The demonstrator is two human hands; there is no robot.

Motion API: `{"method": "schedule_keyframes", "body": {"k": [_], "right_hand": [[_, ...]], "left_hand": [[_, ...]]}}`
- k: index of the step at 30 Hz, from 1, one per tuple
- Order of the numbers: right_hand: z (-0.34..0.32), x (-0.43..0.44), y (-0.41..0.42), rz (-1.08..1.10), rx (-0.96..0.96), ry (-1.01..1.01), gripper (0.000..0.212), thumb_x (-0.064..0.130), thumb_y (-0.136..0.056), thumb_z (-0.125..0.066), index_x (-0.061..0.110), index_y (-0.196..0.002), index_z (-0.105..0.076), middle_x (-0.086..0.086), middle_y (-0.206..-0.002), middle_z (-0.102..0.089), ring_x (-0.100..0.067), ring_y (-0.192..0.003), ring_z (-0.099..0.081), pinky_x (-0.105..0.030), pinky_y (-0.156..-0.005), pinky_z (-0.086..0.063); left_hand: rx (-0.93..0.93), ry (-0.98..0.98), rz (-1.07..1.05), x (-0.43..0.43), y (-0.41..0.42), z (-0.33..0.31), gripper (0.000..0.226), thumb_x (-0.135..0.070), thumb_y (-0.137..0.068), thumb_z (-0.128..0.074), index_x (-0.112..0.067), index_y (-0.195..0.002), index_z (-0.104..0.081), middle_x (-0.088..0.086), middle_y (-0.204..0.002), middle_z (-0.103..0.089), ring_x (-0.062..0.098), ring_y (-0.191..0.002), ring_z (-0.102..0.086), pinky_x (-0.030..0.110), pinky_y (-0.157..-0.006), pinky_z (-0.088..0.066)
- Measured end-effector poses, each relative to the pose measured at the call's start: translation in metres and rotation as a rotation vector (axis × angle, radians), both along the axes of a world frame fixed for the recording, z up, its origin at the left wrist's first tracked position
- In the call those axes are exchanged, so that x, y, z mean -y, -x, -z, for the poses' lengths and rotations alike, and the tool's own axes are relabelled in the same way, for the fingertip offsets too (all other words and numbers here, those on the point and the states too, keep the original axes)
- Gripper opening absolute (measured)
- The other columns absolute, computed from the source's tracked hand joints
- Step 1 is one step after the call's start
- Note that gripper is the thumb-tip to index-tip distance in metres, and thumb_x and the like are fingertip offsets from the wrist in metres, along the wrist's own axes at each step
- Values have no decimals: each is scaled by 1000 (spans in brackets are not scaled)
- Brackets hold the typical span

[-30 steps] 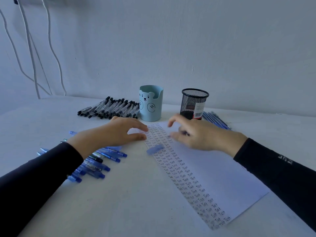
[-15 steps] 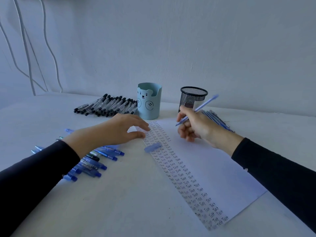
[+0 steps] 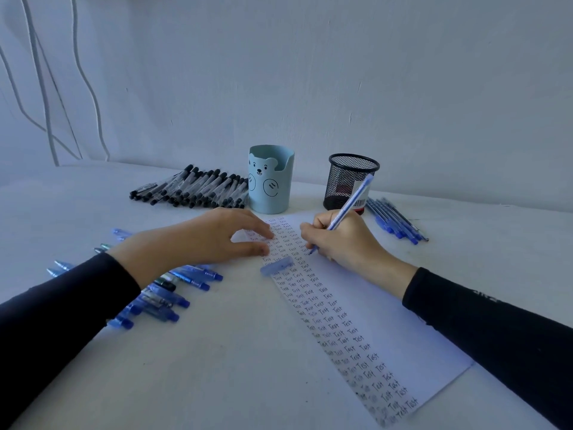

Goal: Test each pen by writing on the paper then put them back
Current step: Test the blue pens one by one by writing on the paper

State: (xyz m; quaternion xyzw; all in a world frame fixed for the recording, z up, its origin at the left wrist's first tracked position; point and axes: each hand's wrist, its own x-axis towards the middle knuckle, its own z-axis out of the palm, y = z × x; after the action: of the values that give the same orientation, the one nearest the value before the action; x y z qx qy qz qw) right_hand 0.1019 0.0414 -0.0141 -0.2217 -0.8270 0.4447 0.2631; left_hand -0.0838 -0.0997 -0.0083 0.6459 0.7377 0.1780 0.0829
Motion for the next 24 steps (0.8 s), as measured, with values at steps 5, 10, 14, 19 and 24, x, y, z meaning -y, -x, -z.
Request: {"method": "schedule_keyframes", "body": {"k": [5,10,14,19,24], "right_hand": [[2,-3,2,-24,9,20,37,12,-88,-68,-5,-59,-53,-31,-68,-62,-4,-36,-43,-16,-42,-36],[3,-5,4,-60,16,46,41,12,-89,-68,7,-52,-51,-17,-57,-62,-7,-36,-41,-17,-42,-36],[2,-3,3,-64,26,33,43,12,-88,-68,11,-49,-51,-8,-52,-60,-8,-37,-41,-16,-42,-36],[1,-3,1,-66,6,57,41,10,-88,-67,7,-51,-50,-12,-57,-61,-7,-36,-43,-18,-42,-36],[0,-3,1,-75,41,39,41,10,-88,-67,7,-51,-51,-12,-60,-64,-6,-36,-42,-19,-42,-36]], "left_hand": [[0,-6,4,0,-1,0,38,-54,-84,-60,-42,-120,-62,-25,-131,-53,-8,-118,-47,17,-104,-33],[1,-6,1,0,-1,0,38,-52,-85,-61,-41,-121,-62,-25,-131,-53,-8,-119,-47,15,-101,-33],[-7,3,5,0,0,-1,38,-54,-84,-60,-42,-120,-61,-25,-132,-53,-8,-118,-47,16,-101,-33],[-4,8,7,0,-1,-1,41,-57,-83,-58,-41,-121,-61,-25,-132,-53,-8,-119,-46,15,-102,-32],[-8,7,9,1,-2,-2,45,-58,-81,-57,-40,-122,-62,-25,-131,-53,-9,-117,-46,12,-100,-30]]}}
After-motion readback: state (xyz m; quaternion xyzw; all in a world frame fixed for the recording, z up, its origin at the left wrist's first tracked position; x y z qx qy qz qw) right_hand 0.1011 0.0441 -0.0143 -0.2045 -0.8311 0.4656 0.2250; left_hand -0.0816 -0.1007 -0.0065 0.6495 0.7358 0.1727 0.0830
